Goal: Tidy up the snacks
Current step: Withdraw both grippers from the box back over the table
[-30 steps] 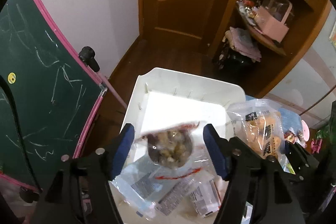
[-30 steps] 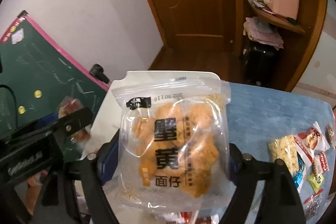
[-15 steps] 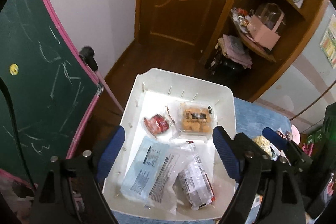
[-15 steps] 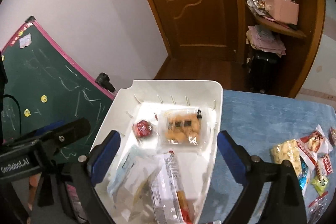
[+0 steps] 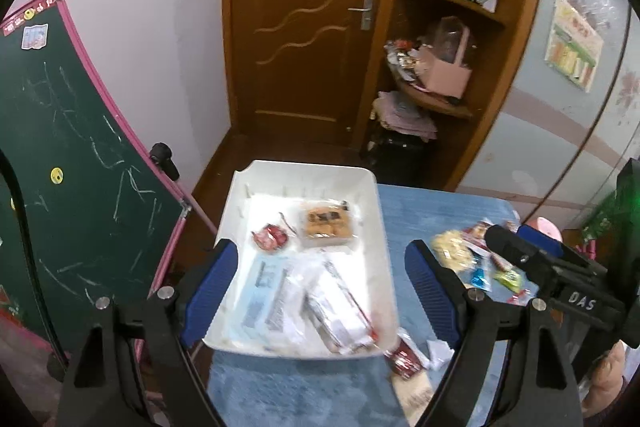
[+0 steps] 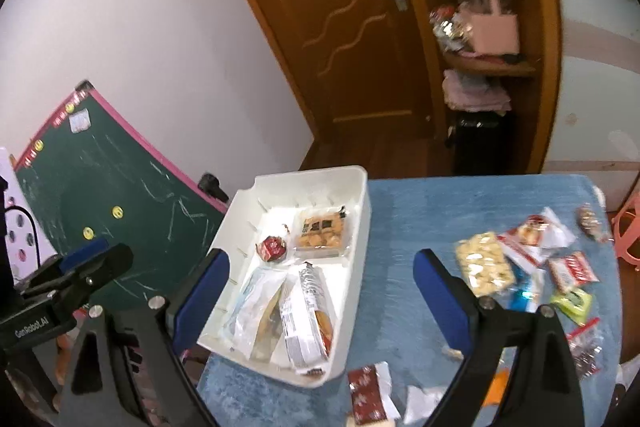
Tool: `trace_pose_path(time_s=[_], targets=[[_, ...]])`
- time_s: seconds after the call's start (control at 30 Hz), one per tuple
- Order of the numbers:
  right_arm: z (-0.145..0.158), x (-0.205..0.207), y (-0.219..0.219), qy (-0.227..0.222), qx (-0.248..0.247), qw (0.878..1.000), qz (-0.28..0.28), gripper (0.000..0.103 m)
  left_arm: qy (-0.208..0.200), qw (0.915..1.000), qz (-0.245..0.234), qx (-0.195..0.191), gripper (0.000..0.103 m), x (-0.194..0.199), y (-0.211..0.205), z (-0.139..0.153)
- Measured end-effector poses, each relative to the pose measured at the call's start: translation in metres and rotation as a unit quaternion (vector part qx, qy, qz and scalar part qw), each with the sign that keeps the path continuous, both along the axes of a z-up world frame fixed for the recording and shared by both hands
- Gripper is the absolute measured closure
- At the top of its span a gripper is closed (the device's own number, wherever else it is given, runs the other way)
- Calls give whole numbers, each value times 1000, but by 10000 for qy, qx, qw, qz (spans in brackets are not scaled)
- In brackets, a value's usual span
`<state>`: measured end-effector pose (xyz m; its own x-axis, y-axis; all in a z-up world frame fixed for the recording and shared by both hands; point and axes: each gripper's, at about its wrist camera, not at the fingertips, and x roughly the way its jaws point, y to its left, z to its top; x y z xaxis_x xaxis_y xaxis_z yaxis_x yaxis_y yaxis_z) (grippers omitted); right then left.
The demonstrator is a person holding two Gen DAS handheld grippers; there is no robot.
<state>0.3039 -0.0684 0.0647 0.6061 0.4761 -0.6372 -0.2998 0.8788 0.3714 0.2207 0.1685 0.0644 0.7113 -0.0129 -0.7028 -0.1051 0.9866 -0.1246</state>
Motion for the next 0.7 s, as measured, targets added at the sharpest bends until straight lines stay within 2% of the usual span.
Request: trace_pose_path(time_s=[0.1, 0.23, 0.3, 0.5, 0.7], targets=[[21, -26, -23, -170, -47, 9998, -43, 9, -23, 9999, -47, -88, 18, -22, -12, 11], [43, -65, -55, -392, -363, 9984, -168, 9, -109, 9995, -227, 199, 18, -55, -39, 23], [46, -78, -65, -391, -521, 9976, -233, 9, -171, 9989, -319, 311, 18, -72, -53, 26], [53, -119, -93, -604, -1131, 9905, -495, 9, -132, 9973, -678, 263, 18, -103, -89, 22], [44, -141, -117, -613, -1312, 9865, -770, 9, -11, 9956, -894, 294, 18, -120, -121, 7]])
